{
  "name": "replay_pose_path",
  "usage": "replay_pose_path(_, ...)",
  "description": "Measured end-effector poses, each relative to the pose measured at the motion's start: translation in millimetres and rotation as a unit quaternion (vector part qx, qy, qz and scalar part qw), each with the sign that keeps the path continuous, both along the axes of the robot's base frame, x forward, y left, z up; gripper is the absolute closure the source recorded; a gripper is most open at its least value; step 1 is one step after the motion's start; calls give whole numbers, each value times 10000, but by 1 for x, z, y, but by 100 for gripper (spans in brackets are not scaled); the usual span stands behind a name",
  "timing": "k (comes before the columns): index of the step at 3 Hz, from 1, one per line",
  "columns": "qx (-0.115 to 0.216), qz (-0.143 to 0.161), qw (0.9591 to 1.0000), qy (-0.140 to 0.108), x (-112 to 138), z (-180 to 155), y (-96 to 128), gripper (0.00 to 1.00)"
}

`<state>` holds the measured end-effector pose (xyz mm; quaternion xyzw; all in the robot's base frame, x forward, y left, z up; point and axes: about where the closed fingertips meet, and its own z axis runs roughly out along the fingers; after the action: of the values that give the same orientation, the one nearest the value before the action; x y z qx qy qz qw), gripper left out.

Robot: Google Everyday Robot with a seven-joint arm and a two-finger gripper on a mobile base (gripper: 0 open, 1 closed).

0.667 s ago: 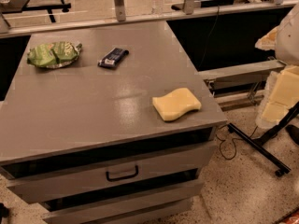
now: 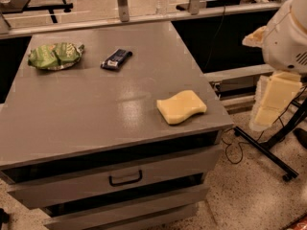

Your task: Move sponge near rxbar blueberry

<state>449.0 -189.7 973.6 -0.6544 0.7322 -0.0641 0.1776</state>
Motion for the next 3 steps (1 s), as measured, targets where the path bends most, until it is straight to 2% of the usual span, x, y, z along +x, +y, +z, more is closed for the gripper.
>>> replay_pose_path(1, 127, 924, 9956, -52, 38, -27, 42, 0)
replay_pose_path(2, 260, 1354, 9901, 258, 61, -58, 63, 0)
replay_pose_path(3, 452, 1642, 9834, 619, 77, -86, 79, 0)
